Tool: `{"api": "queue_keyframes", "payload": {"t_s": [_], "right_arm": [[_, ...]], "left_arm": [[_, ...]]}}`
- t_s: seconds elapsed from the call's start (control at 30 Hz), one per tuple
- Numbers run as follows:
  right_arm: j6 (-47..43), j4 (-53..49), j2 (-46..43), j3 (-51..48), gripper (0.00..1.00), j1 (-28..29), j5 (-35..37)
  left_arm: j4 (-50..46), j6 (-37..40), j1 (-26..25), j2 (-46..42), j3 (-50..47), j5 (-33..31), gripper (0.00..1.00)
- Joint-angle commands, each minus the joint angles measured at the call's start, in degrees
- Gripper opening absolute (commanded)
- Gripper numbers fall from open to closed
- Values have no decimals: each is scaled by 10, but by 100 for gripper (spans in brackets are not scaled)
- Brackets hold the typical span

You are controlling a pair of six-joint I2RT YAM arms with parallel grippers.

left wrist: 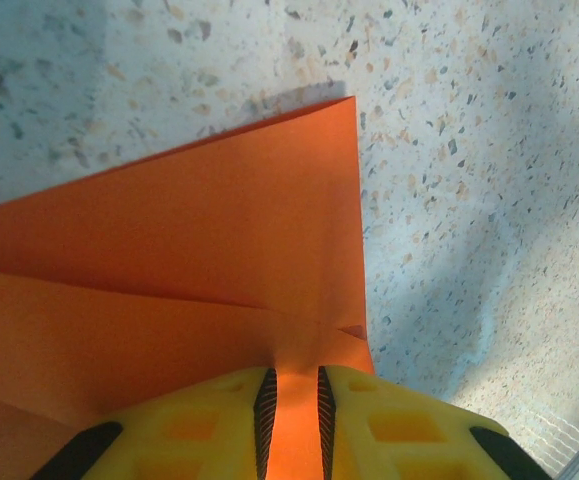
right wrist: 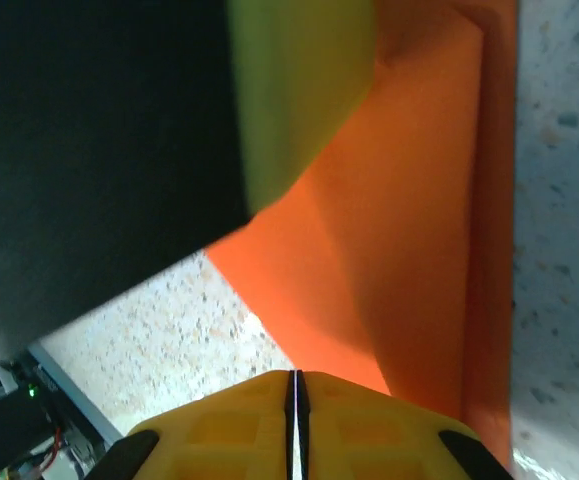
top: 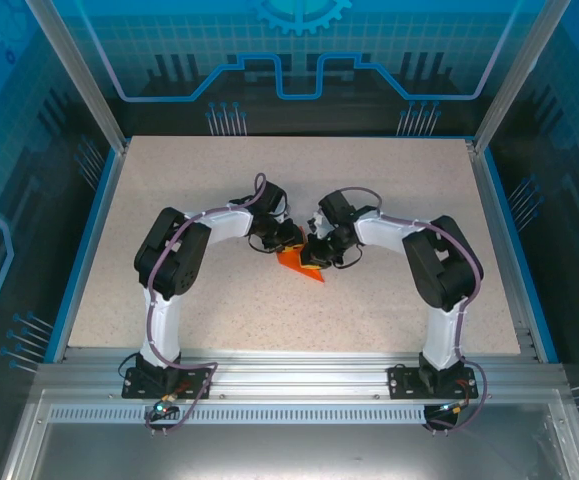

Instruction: Fold a paper plane with a square sheet of paper (fold left side to right side)

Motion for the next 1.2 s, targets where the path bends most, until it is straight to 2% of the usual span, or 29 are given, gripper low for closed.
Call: {"api": "queue_keyframes", "payload": {"t_s": [0.0, 0.47, 0.97, 1.17], "right_arm": [[64, 30, 23, 15, 11, 17, 21], [100, 77, -11, -13, 10, 20, 60], [108, 0, 16, -40, 9, 15, 121], [103, -16, -8, -75, 9, 10, 130]], "left_arm": [[-4, 6, 9, 28, -11, -29, 24], [-3, 6, 9, 29, -11, -29, 24], [-3, 7, 9, 31, -11, -30, 24], [-3, 6, 9, 32, -11, -31, 24]]}}
